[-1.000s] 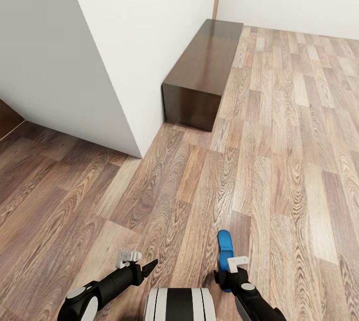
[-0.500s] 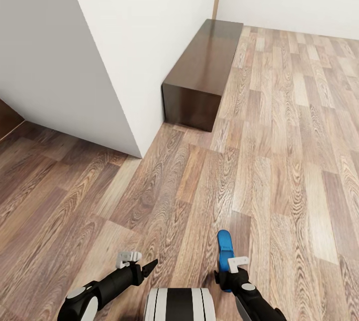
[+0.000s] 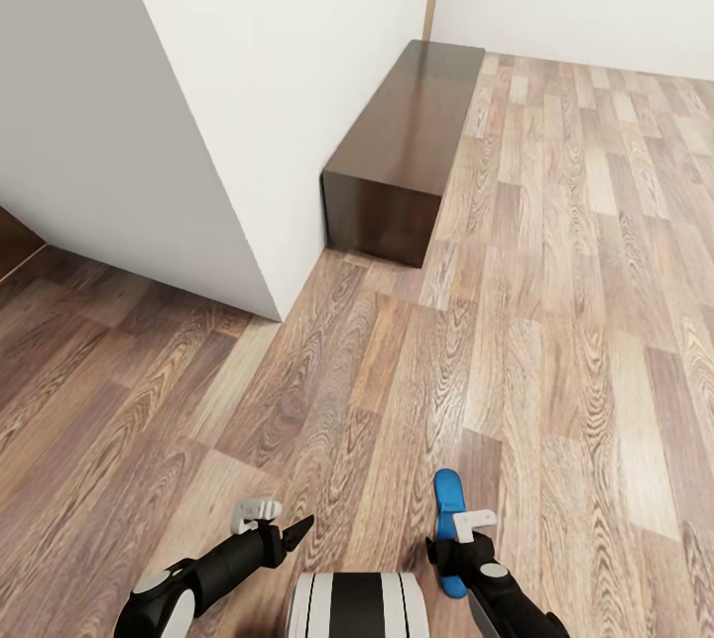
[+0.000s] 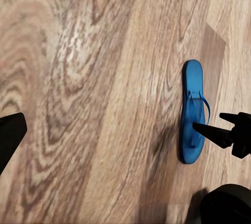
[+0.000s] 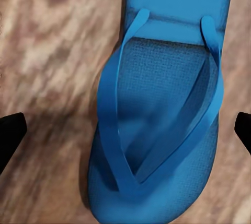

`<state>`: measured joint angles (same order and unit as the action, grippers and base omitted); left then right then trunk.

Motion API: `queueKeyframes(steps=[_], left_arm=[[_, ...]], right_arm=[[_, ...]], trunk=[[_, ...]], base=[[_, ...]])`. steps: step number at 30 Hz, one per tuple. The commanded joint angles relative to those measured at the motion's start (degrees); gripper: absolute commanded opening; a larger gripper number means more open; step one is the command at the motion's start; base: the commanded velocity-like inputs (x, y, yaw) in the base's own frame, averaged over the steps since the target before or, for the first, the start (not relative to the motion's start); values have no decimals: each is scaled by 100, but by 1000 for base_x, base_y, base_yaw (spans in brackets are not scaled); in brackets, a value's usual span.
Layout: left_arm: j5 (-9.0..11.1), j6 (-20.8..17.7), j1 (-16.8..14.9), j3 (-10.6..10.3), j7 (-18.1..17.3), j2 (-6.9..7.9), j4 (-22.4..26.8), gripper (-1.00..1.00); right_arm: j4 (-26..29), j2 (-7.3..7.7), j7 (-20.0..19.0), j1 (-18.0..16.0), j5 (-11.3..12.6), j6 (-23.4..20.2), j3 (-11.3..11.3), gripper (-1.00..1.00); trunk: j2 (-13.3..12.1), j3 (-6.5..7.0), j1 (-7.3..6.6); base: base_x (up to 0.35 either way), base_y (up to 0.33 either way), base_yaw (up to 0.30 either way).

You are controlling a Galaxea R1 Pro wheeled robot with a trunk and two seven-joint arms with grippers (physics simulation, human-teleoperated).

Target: In the bedroom, move the book from the bed onto either nightstand, and place the two sandals side by side next to the bed.

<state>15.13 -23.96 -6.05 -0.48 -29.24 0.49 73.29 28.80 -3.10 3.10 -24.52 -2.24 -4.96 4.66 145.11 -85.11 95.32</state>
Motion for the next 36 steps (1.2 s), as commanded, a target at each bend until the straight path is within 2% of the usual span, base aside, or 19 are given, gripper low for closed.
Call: queueKeyframes(steps=[1,29,36], left_arm=[[60,-47,-1,-5,7,4,3,100],[51,-39,-1,-4,8,4,-121,100],[53,-42,-1,4,15,4,-121,100]], right_arm=[[12,-1,33,0,-25,-43,26,100],[12,-2,33,0,-31,-43,26,100],[12,3,33,0,-26,-42,26,100]], trunk=[[1,-3,-1],[1,-3,-1],[11,-158,17]], base=[[13,0,0],[39,0,0],[0,0,0]])
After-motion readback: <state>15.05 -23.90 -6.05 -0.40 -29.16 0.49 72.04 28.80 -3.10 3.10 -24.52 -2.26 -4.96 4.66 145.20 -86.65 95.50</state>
